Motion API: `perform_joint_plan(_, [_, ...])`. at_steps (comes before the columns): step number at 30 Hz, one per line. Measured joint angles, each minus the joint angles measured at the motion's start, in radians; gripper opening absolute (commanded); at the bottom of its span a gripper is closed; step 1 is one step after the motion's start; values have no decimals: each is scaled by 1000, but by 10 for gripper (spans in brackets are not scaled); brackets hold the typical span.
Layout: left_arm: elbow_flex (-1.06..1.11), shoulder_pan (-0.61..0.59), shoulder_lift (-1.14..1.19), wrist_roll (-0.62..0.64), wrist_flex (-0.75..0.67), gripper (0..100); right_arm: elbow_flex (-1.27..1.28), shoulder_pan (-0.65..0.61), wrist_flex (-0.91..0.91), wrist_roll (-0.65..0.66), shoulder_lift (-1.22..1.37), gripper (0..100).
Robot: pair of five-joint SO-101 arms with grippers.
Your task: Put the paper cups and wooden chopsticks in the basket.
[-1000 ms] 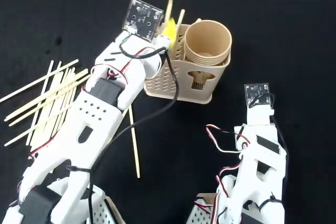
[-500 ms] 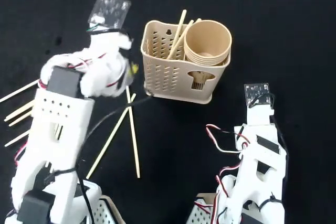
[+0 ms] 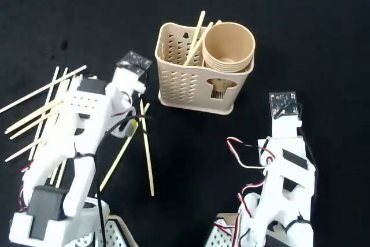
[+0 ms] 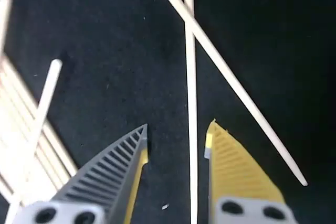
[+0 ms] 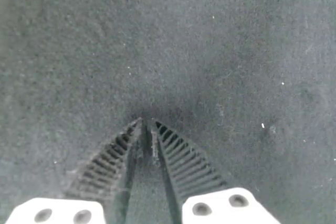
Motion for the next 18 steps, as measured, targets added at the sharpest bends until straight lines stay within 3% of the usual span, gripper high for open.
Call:
perform_joint_plan(11, [20, 5, 285, -2, -178, 176, 0, 0, 0, 0, 0, 18])
perform_joint_plan(16, [-20, 26, 358, -5, -175, 28, 0, 0, 0, 0, 0, 18])
perform_joint_plan(18, [-23, 37, 364, 0, -175, 39, 0, 0, 0, 0, 0, 18])
